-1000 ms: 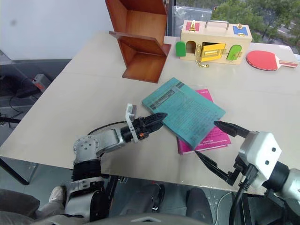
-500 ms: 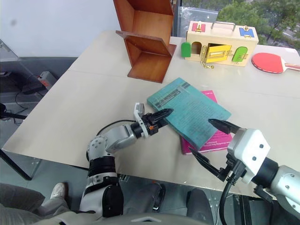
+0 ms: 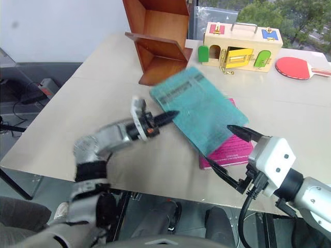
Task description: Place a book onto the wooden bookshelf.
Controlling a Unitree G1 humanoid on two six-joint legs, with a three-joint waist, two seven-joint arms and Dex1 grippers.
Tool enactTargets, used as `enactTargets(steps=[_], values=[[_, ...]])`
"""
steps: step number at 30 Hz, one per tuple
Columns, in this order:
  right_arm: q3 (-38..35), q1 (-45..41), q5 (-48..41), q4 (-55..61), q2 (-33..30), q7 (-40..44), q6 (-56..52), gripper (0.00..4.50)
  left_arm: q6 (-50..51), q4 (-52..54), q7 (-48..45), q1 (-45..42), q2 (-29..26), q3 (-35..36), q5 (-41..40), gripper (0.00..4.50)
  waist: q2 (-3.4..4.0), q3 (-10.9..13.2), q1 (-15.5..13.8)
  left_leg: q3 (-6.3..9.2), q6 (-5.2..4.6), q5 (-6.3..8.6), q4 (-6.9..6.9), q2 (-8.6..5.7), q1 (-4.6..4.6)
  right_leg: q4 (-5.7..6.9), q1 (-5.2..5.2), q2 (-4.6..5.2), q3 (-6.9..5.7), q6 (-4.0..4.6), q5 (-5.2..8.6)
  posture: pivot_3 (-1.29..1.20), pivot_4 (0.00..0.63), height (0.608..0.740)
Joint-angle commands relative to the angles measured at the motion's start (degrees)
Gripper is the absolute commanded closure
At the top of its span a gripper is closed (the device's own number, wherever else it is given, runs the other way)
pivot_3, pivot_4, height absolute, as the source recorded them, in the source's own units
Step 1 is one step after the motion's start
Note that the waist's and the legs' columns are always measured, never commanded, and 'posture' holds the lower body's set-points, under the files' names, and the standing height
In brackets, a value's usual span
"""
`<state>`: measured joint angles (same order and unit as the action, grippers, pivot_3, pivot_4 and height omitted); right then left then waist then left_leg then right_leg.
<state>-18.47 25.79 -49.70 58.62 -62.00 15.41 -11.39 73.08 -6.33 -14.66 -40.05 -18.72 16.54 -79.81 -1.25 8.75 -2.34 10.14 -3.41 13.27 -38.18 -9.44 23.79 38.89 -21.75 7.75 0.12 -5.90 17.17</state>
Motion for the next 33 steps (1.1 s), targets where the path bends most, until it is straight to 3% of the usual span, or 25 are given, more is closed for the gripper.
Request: enactTargets(steps=[1, 6, 9, 12, 18, 25, 31, 33], values=[[1.18, -4.51, -1.18, 1.34, 2.44, -0.47, -2.02, 0.0, -20.66, 9.37, -26.24, -5.78, -7.67, -13.95, 21.18, 4.48, -0.01, 0.01, -0.04, -0.05, 0.0, 0.0, 0.02, -0.05, -0.04, -0.03, 0.02, 0.1, 0.02, 0.0, 0.0, 0.0, 0.15, 0.74], [3.69, -11.34, -0.41, 0.01, 5.57, 0.52, -5.12, 0.0, -54.91, 2.83, -40.58, -18.59, -9.82, -25.46, 48.91, 4.48, -0.04, 0.05, -0.15, -0.06, -0.07, 0.03, 0.1, -0.07, 0.05, -0.44, 0.07, 0.29, -0.07, -0.01, -0.13, 0.0, 0.15, 0.74], [5.29, -15.5, 0.55, -1.27, 7.17, 1.23, -6.49, 0.0, -78.03, -8.65, -38.6, -29.82, -10.71, -31.69, 69.03, 4.48, -0.1, 0.13, 0.12, -0.05, -0.1, 0.05, 0.19, 0.02, 0.12, -0.71, 0.09, 0.29, -0.12, -0.03, -0.23, 0.0, 0.15, 0.74], [6.77, -18.72, 1.76, -2.17, 8.65, 1.67, -7.8, 0.0, -89.19, -21.26, -40.41, -40.1, -12.05, -34.7, 78.38, 4.48, -0.18, 0.22, 0.41, -0.07, -0.11, 0.05, 0.4, 0.06, 0.12, -0.87, 0.07, 0.28, -0.12, -0.06, -0.28, 0.0, 0.15, 0.74], [7.9, -21.84, 4.19, -3.61, 11.44, 3.83, -8.95, 0.0, -96.05, -44.71, -40.01, -57.75, -14.31, -40.83, 94.34, 4.48, -0.35, 0.35, 1.49, 0.01, -0.25, 0.12, 0.64, -0.03, 0.15, -1.02, 0.02, 0.21, -0.37, -0.09, -0.25, 0.0, 0.15, 0.74], [9.87, -25.44, 7.41, -6.29, 15.1, 6.44, -9.32, 0.0, -92.29, -61.93, -33.96, -68.92, -11.95, -50.5, 111.53, 4.48, -0.56, 0.6, 1.88, 0.13, -0.31, 0.14, 0.41, -0.26, 0.16, -0.81, 0.03, 0.13, -0.41, -0.28, -0.14, 0.0, 0.15, 0.74], [11.74, -28.98, 9.92, -7.98, 18.67, 7.26, -9.57, 0.0, -89.41, -67.38, -30.8, -71.92, -6.5, -52.66, 116.86, 4.48, -0.68, 0.87, 1.58, 0.27, -0.33, 0.15, -0.04, -0.32, 0.27, -0.36, 0.01, 0.1, -0.47, -0.47, -0.02, 0.0, 0.15, 0.74], [11.95, -29.65, 10.39, -8.12, 19.4, 7.4, -9.74, 0.0, -89.41, -67.29, -34.02, -73.06, -5.42, -50.95, 115.54, 4.48, -0.71, 0.9, 1.74, 0.28, -0.33, 0.15, -0.17, -0.34, 0.35, -0.24, -0.06, 0.13, -0.47, -0.47, -0.02, 0.0, 0.15, 0.74]])
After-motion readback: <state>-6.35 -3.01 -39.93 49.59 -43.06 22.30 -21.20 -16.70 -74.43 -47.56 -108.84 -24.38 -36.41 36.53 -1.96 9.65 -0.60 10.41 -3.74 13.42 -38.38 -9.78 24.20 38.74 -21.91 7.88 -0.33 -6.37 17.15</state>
